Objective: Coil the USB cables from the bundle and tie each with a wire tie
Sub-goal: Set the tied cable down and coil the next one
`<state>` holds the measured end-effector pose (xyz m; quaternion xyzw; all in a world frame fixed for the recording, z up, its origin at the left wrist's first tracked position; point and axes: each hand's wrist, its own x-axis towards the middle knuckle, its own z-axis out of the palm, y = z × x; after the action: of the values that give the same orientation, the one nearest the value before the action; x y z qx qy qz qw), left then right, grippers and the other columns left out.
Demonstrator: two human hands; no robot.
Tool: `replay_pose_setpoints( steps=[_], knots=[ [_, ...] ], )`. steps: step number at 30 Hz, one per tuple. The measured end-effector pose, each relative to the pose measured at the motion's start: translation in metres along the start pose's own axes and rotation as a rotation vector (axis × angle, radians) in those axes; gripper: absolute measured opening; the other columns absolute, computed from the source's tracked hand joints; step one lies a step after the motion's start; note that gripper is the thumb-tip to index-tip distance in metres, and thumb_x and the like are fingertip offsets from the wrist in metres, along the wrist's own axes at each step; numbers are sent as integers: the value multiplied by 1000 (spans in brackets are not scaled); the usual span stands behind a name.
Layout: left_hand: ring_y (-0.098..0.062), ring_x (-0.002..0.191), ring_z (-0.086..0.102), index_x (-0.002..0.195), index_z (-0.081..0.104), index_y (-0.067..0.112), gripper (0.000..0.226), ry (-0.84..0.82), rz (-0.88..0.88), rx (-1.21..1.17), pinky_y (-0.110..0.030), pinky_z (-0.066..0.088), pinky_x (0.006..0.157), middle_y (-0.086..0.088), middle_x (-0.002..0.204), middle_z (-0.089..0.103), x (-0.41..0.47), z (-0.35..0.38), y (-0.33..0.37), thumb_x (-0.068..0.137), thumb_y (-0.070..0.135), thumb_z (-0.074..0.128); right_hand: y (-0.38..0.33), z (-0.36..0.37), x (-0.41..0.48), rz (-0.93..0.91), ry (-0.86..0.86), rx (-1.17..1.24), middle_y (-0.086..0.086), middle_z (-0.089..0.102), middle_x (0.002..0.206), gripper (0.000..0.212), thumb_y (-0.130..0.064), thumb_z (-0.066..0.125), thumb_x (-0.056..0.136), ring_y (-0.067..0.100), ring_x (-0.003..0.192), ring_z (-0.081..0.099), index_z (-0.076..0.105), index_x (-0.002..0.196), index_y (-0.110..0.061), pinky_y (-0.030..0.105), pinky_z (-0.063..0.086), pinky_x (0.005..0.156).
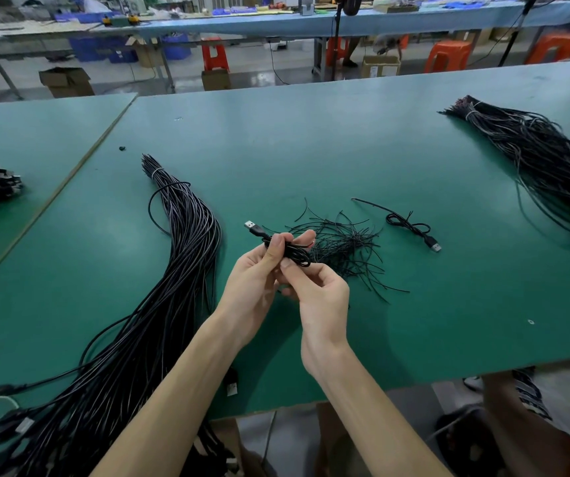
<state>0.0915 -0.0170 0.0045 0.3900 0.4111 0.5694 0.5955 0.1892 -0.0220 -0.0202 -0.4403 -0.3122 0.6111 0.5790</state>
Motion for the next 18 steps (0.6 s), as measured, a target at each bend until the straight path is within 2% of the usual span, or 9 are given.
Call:
replay_pose_setpoints(
  steps=[3,7,10,11,13,15,16,18],
  knots=[
    [-32,117,52,113,63,16,26,6,-19,-17,-34,38,75,-5,134,69,0,2,0,105,38,51,-2,-1,-1,8,11,14,6,74,74,21,-19,83,87,11,66,66,68,88,-3,16,52,66],
    [-33,108,54,109,68,19,25,9,-19,-20,-31,40,68,-5,134,69,-1,2,0,105,39,52,-4,0,-3,28,6,31,6,75,78,24,-17,82,87,13,71,68,69,100,-2,22,54,70],
    [-23,95,66,101,76,25,24,14,9,-32,-23,47,61,-5,134,69,-2,2,1,101,39,57,-7,-1,-2,78,-53,38,5,73,79,17,-14,78,90,14,74,66,75,101,-2,28,54,73],
    [-20,94,68,101,77,23,24,21,24,-31,-22,49,63,-6,133,69,-2,2,1,100,38,58,-8,-1,-2,102,-69,48,5,72,77,13,-13,77,91,13,73,65,76,98,-2,28,54,73],
    [-21,103,70,107,73,14,28,43,53,-10,-31,54,78,-7,133,69,0,2,-1,99,37,59,-12,-4,-4,165,-97,97,3,69,76,9,-10,77,91,11,71,64,77,95,-3,27,53,72],
    [-25,113,69,110,71,9,33,71,70,19,-45,50,96,-7,132,70,1,1,-4,98,37,61,-15,-5,-5,230,-112,173,3,68,77,7,-7,77,89,10,68,63,75,95,-3,25,53,69],
    [-26,114,68,109,72,9,32,80,76,25,-47,48,100,-7,131,70,1,0,-5,98,37,61,-16,-4,-6,256,-108,213,4,67,77,8,-6,77,89,10,68,62,73,94,-4,25,53,68],
    [-28,105,69,106,74,14,29,84,81,35,-42,52,92,-5,131,70,1,2,-5,99,38,60,-14,0,-8,283,-82,274,6,68,80,11,-6,77,89,10,68,62,70,97,-5,25,52,67]
  ],
)
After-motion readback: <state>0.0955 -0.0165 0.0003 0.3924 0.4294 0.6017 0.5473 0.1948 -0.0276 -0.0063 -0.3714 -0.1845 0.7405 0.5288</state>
